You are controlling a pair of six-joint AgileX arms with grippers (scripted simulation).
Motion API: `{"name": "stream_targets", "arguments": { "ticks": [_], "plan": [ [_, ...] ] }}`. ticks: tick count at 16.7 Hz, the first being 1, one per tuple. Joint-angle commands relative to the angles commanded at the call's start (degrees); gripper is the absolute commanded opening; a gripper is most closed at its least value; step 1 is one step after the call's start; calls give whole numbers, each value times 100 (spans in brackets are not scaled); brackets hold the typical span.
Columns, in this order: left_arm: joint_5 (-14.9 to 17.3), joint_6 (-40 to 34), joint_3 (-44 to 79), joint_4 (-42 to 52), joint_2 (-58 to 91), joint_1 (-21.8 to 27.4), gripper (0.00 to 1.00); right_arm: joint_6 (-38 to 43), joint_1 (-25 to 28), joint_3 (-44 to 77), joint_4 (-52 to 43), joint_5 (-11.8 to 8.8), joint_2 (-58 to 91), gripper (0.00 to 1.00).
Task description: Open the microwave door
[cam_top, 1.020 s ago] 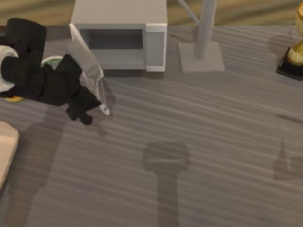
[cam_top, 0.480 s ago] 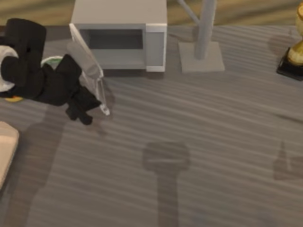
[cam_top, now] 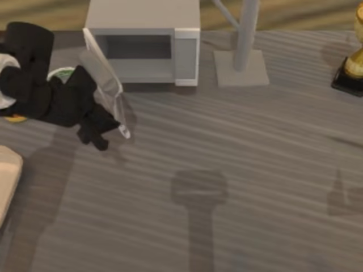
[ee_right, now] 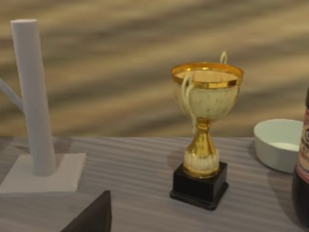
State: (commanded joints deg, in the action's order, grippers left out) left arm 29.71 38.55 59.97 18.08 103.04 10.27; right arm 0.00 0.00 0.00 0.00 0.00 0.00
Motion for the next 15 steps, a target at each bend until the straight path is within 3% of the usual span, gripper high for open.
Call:
{"name": "stream_targets", "arguments": {
  "ticks": [6, 15],
  "plan": [
    [228, 521, 144, 283, 45, -205, 0, 0, 0, 0, 0, 0, 0, 100],
    [244, 559, 149, 312, 53, -221, 0, 0, 0, 0, 0, 0, 0, 100]
  ]
}}
